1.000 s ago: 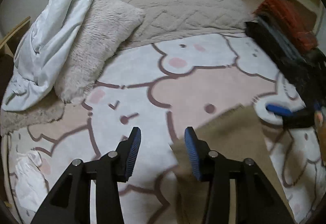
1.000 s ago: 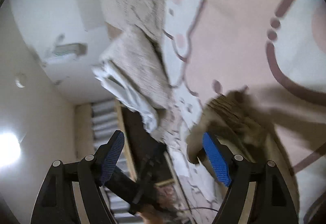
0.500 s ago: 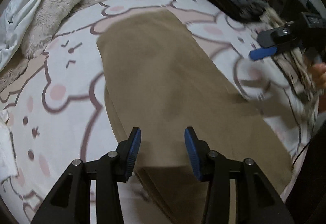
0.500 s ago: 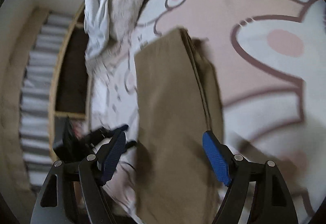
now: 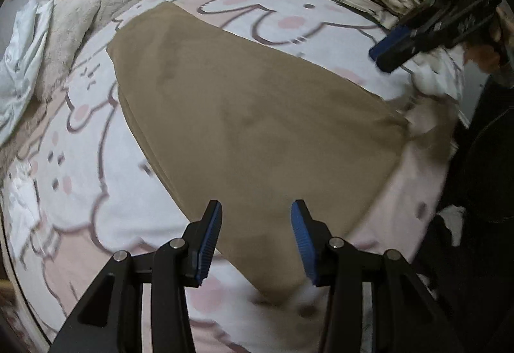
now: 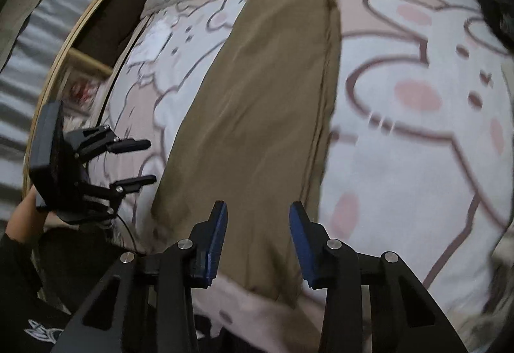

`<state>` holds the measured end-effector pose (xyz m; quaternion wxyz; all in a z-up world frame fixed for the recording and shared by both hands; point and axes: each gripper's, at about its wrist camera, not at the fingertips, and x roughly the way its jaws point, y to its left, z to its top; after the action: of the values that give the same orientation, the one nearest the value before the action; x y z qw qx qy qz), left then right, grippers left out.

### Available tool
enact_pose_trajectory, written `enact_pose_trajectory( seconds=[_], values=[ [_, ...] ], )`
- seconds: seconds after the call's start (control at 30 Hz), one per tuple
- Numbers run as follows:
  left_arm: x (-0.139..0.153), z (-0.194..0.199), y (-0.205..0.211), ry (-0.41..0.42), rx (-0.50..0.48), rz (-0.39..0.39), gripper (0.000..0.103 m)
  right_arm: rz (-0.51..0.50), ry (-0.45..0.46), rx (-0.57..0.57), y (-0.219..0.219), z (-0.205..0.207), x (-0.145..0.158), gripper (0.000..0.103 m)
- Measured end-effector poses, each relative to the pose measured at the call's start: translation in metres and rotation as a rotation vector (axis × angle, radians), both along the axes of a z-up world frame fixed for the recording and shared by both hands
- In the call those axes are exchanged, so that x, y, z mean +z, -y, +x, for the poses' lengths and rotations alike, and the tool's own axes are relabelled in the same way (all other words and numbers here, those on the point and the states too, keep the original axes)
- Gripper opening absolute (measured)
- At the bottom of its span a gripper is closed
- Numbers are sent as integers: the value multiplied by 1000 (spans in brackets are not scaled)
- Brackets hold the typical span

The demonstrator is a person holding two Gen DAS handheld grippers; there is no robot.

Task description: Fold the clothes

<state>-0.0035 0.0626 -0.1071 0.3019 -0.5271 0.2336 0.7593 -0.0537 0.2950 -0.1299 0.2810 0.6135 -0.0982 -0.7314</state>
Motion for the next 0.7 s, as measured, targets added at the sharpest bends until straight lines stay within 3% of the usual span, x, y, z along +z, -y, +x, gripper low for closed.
enact_pose_trajectory(
  seconds=[0.13, 0.2, 0.27, 0.37, 0.47, 0.57, 0.7],
  values=[
    [-23, 38, -6, -4, -55, -39, 45, 19, -8, 68, 16, 36, -21, 39],
    [-46, 52, -8, -37, -98, -123, 46, 51, -17, 96, 18, 51, -36, 39],
    [-62, 64, -5, -116, -128, -215, 46, 182, -72, 111, 17, 67, -48, 39],
    [-72, 88, -3, -285, -206, -325, 46, 321, -286, 137, 6, 97, -38, 39],
    [-78, 118, -9, -483, -363, -431, 46, 543, -598, 262, 13, 141, -29, 40],
    [-96, 137, -14, -601, -491, -538, 46, 733, -786, 447, 29, 182, -46, 39],
    [-114, 136, -18, -703, -526, -631, 46, 924, -946, 604, 48, 206, -74, 39]
  ],
)
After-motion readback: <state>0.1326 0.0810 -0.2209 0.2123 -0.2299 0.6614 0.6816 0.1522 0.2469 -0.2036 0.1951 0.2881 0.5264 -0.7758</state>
